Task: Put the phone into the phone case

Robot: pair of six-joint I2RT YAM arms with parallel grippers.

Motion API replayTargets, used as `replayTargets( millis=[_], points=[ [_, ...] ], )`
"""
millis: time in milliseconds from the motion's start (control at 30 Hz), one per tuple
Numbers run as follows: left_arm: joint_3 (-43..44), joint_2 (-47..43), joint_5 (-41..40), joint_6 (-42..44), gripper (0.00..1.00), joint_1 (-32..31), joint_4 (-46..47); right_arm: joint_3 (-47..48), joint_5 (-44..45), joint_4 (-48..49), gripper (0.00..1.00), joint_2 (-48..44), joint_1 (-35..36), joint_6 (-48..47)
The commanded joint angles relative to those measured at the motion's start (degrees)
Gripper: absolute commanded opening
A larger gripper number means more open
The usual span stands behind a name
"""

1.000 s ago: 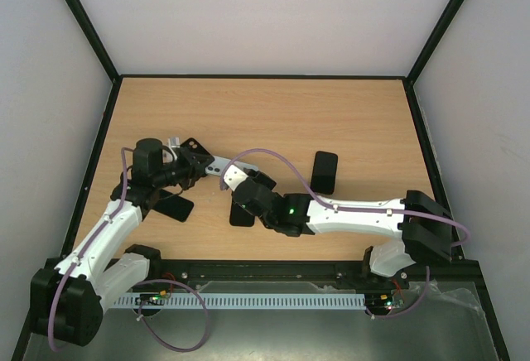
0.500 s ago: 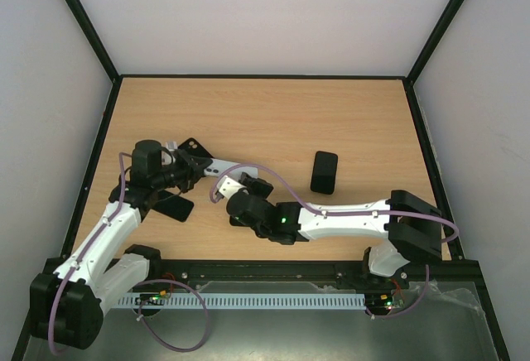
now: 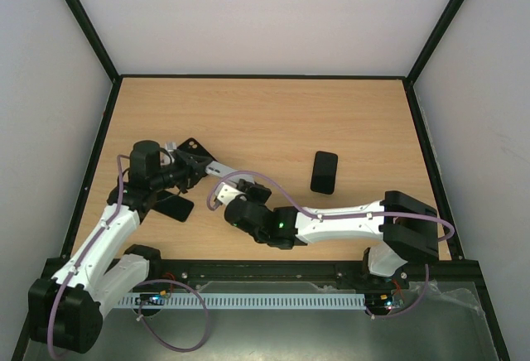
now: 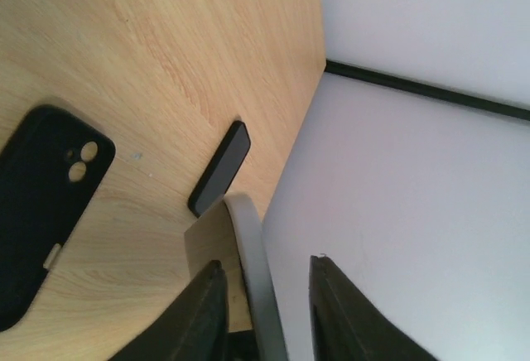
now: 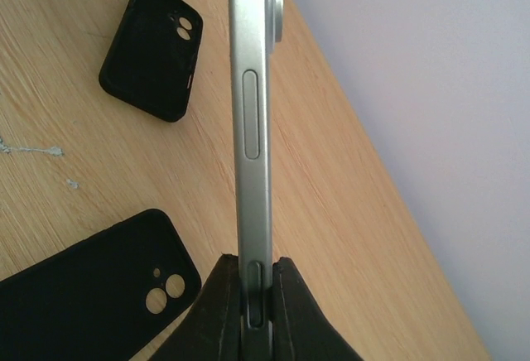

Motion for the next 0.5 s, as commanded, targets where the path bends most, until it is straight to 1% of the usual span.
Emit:
replayTargets(
  millis=[0,33,100,200,233,300,333,400,467],
  points=[
    [-1.95,-2.75,2.59,-2.01,0.4,0.47,4.09,-0.33,1.3,0.19,0.02,-1.4,-0.61,4.98],
    [-2.64,-3.17,2.66,-2.2,0.48,0.63,5.53,-0.64,0.25,-0.22,0.02,-1.88,-0.61,5.87],
    [-3.13,-3.41,3.08,-1.07,0.56,1.02,6.34,-0.95,-1.19,-1.79,0.02,-2.91,-0.61,8.38],
    [-2.5,-2.84,4.08,2.27,0.74,1.32,5.76,-0.28,-3.48,-5.27,0.02,-3.96,-0.89,12.98],
    [-2.11,-2.5,4.73,5.06,0.82,1.43,5.92,0.04,-5.37,-6.58,0.02,-4.4,-1.03,15.08],
    [-0.54,-1.38,5.37,10.91,0.91,1.65,3.83,0.28,-9.06,-8.67,0.02,-5.75,-1.22,19.47],
    [0.93,-0.62,4.77,14.02,0.95,1.68,1.28,0.1,-10.54,-9.44,0.02,-6.75,-1.35,21.78],
    [3.12,0.72,3.21,18.79,0.99,1.66,-3.19,-0.88,-14.95,-10.4,0.02,-9.06,-2.31,27.11],
    [3.89,1.01,1.9,21.33,1.0,1.66,-4.65,-2.09,-20.35,-11.15,0.02,-11.32,-4.45,31.35]
  ],
)
